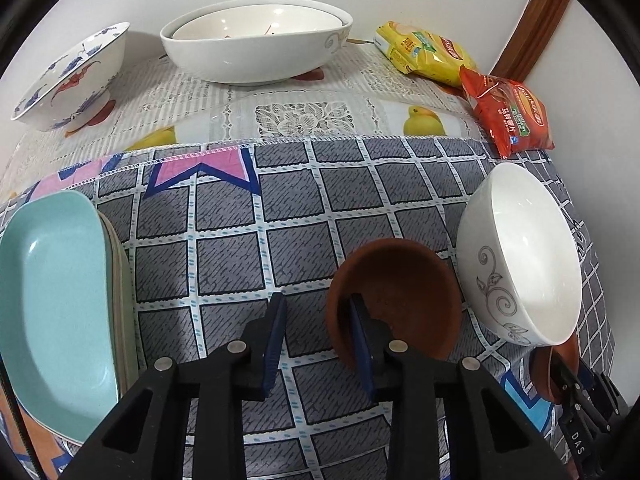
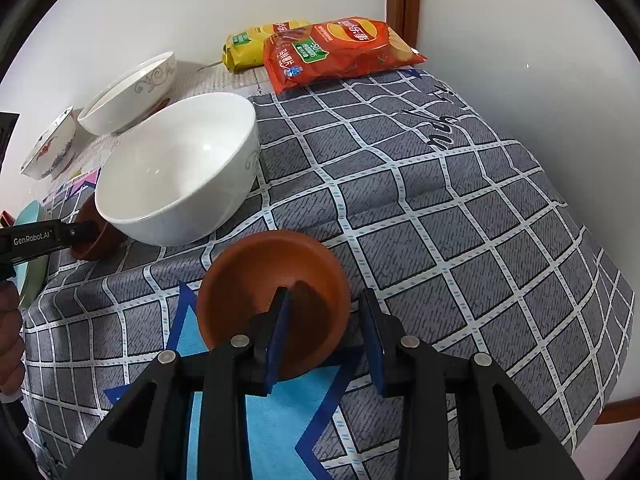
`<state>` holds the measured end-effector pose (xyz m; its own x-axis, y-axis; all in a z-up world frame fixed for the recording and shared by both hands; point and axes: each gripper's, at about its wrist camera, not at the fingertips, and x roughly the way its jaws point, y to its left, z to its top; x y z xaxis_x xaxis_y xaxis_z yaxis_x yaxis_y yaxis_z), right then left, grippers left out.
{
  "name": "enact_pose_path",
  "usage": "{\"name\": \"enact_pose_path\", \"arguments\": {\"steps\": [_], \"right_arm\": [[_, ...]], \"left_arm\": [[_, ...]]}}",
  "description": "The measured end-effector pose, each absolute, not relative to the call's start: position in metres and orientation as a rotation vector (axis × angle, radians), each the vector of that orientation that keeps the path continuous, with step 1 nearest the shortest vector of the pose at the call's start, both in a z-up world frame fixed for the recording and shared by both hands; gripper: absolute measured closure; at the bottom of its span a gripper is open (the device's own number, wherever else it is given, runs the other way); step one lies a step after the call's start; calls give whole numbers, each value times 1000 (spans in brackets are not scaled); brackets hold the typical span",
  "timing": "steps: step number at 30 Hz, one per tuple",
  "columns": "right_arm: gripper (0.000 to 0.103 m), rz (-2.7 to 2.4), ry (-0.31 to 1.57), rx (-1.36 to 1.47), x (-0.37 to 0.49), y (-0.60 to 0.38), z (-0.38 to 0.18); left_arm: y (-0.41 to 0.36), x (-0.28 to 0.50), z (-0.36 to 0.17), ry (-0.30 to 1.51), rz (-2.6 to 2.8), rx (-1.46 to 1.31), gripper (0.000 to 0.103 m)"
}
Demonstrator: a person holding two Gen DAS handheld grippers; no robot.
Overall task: Organize plates and bowls
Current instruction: 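Close left gripper on brown bowl rim beside white bowl while right gripper grips the other brown bowl, then carry the brown bowl in the right gripper over the white bowl while left gripper holds its brown bowl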
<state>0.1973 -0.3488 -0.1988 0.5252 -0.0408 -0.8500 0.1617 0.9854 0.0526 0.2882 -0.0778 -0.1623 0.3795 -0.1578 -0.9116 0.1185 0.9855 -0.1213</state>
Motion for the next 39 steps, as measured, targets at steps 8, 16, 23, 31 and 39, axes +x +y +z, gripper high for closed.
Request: {"name": "enact_pose_path", "arguments": {"steps": [8, 16, 23, 31, 39], "right_arm": [[68, -129, 1010, 111, 197, -346, -198], [68, -125, 979, 80, 196, -344, -198], [78, -124, 975, 115, 199, -347, -199], [93, -108, 962, 221, 198, -361, -196], [94, -111, 933, 240, 194, -351, -183]], "left_arm": [[-81, 290, -164, 1161, -184, -27, 76], [-79, 290, -165, 1154, -211, -55, 82], [-74, 289, -164, 1170, -252, -110, 93], [-69, 281, -154, 1158, -287, -138, 95], [-63, 268, -139, 1127, -306, -120, 95]]}}
